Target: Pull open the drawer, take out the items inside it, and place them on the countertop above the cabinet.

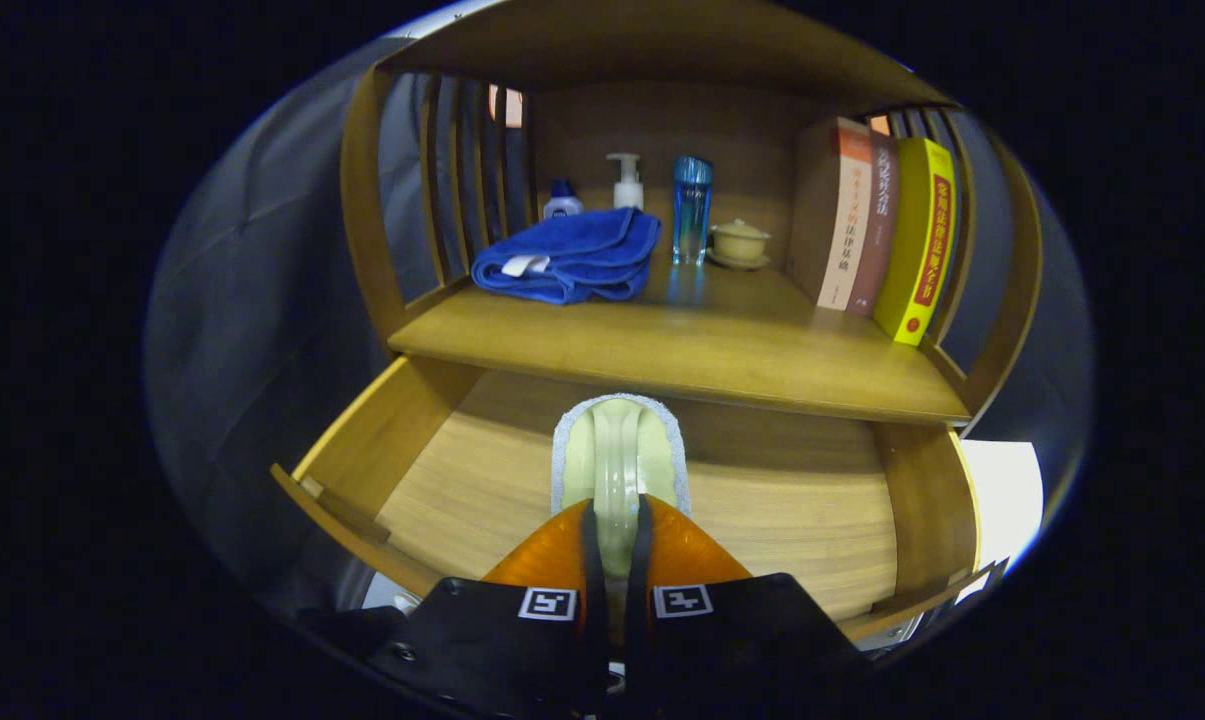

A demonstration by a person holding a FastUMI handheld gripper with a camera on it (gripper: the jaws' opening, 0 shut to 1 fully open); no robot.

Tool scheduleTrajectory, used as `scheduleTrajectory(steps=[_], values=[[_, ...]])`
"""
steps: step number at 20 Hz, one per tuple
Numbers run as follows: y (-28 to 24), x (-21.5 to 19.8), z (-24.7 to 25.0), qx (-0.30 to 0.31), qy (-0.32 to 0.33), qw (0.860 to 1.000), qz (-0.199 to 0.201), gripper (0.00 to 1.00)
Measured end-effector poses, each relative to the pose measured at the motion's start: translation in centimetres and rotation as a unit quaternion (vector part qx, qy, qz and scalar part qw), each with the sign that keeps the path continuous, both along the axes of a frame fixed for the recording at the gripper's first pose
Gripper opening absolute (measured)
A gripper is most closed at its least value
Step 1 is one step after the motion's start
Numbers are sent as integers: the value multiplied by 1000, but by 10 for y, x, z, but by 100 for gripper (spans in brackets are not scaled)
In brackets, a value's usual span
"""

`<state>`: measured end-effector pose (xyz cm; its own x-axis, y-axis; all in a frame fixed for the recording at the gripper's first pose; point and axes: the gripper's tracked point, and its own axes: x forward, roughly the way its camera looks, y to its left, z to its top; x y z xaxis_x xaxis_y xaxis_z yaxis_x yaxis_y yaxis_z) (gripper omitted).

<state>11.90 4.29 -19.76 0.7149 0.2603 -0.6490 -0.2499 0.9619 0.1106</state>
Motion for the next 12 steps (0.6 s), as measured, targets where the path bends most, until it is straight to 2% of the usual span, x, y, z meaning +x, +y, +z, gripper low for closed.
scheduleTrajectory(steps=[3, 7, 12], values=[[-7, 9, 50, 27, -61, 998, -20, 15], [-20, 60, 114, 20, -129, 991, -33, 15], [-18, 141, 119, 16, -104, 993, -60, 15]])
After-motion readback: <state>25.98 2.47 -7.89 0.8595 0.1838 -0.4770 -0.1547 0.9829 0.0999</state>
